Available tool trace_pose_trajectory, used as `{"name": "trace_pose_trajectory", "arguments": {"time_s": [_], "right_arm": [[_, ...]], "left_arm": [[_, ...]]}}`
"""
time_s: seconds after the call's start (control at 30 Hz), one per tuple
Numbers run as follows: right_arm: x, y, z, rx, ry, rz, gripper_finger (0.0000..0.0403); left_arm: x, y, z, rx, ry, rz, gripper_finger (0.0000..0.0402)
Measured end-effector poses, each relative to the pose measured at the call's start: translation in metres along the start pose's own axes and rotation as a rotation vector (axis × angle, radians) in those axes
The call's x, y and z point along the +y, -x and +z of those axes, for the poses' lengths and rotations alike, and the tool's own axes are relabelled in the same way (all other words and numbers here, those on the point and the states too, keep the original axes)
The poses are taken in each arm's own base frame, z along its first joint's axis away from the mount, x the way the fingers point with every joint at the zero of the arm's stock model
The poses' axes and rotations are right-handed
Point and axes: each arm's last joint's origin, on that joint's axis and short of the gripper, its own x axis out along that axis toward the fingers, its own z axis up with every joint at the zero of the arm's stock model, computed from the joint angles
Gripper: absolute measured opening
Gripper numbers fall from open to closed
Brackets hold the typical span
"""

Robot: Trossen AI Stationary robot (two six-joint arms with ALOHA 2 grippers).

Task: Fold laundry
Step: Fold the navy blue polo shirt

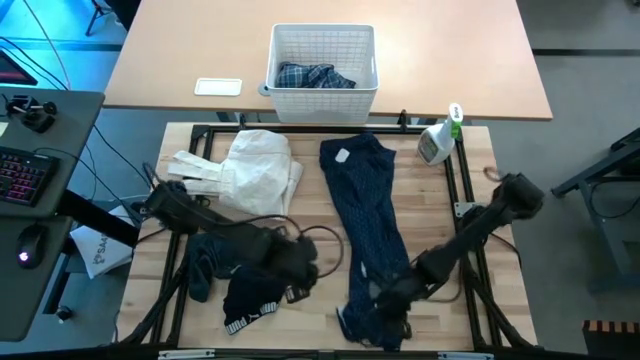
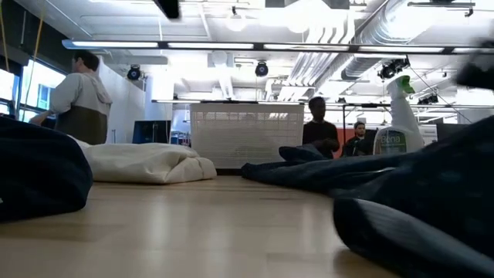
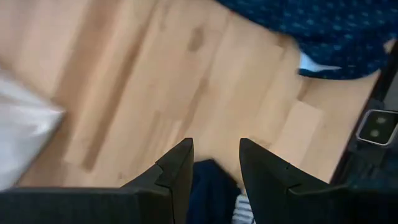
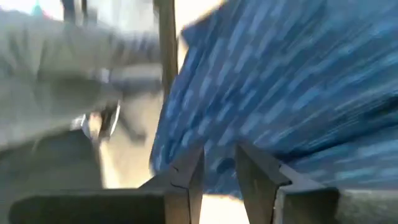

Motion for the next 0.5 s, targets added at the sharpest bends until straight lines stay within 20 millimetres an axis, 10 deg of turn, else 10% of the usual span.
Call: {"name": "trace_pose_trajectory", "arguments": {"time_s": [0.23, 0.5], "right_arm": [[-0.003, 0.08, 0.004, -0.384, -0.041, -0.221, 0.008], [-0.072, 0.148, 0.029, -0.452, -0.271, -0.392, 0.0095]], "left_arm": [[0.013, 0.042, -0.017, -0.147, 0.123, 0.082, 0.0116], [0.029, 0.064, -0.013, -0.228, 0.193, 0.06, 0.0117]]}}
